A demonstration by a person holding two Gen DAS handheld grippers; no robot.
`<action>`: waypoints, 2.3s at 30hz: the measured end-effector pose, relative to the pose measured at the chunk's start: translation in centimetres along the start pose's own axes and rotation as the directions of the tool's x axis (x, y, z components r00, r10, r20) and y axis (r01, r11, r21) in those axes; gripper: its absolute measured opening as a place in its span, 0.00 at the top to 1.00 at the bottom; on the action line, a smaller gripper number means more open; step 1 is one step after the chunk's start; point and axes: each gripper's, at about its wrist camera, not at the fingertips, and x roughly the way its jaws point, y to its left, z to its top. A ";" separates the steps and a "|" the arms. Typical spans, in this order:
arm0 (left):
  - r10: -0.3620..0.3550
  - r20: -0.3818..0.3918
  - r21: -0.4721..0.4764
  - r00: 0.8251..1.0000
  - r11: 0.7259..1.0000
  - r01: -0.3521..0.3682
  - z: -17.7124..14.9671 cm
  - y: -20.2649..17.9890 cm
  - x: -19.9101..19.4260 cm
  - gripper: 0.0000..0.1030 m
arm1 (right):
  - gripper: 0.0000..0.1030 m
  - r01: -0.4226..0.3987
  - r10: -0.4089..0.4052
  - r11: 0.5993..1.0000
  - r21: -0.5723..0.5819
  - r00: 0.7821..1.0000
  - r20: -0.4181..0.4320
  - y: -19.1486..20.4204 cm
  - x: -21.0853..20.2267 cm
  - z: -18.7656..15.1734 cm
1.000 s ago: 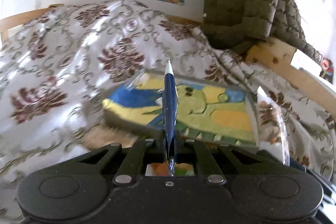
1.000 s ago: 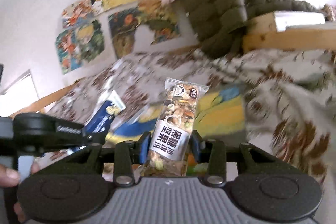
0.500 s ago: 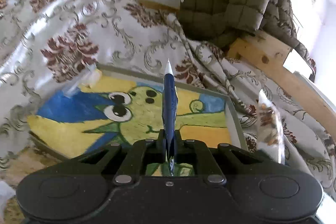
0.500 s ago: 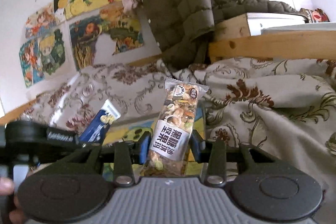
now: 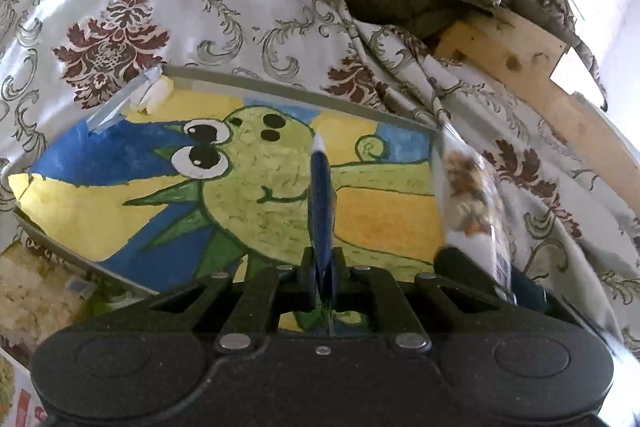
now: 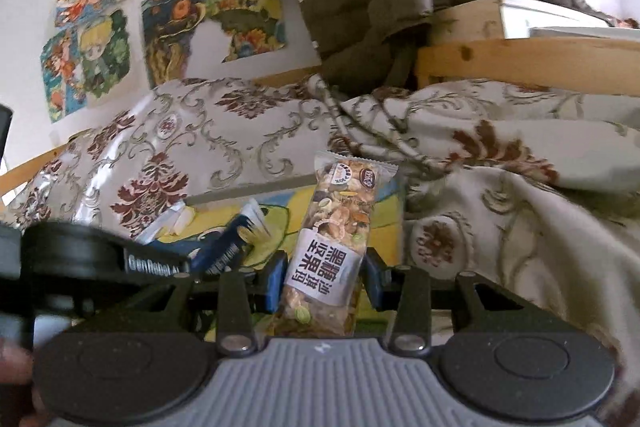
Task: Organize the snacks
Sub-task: 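Carry the blue stick and nut bar into the grey tray and release both, then withdraw both tools from the tray back over the remaining snacks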
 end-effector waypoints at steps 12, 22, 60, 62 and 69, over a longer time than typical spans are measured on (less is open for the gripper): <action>0.011 -0.007 -0.034 1.000 0.999 -0.012 0.0 1.0 0.0 0.83 | 0.54 0.017 -0.019 0.999 -0.035 0.997 -0.081 0.6 1.0 -0.4; 0.060 0.053 -0.011 0.997 0.998 -0.059 0.0 1.4 -2.5 0.46 | 0.25 0.042 -0.045 0.997 -0.059 0.998 -0.045 0.8 -0.6 0.3; 0.261 0.384 -0.008 0.886 0.960 -0.279 -12.4 3.2 -25.2 0.01 | 0.00 0.094 -0.079 0.993 -0.067 0.977 0.197 3.0 -22.1 -2.1; 0.268 0.381 -0.011 0.885 0.958 -0.285 -13.4 3.6 -25.8 0.01 | 0.00 0.097 -0.081 0.992 -0.078 0.980 0.182 3.5 -22.9 -2.9; 0.296 0.342 0.005 0.892 0.949 -0.316 -16.4 4.4 -26.9 0.01 | 0.00 0.085 -0.080 0.992 -0.096 0.995 0.061 4.8 -24.4 -5.4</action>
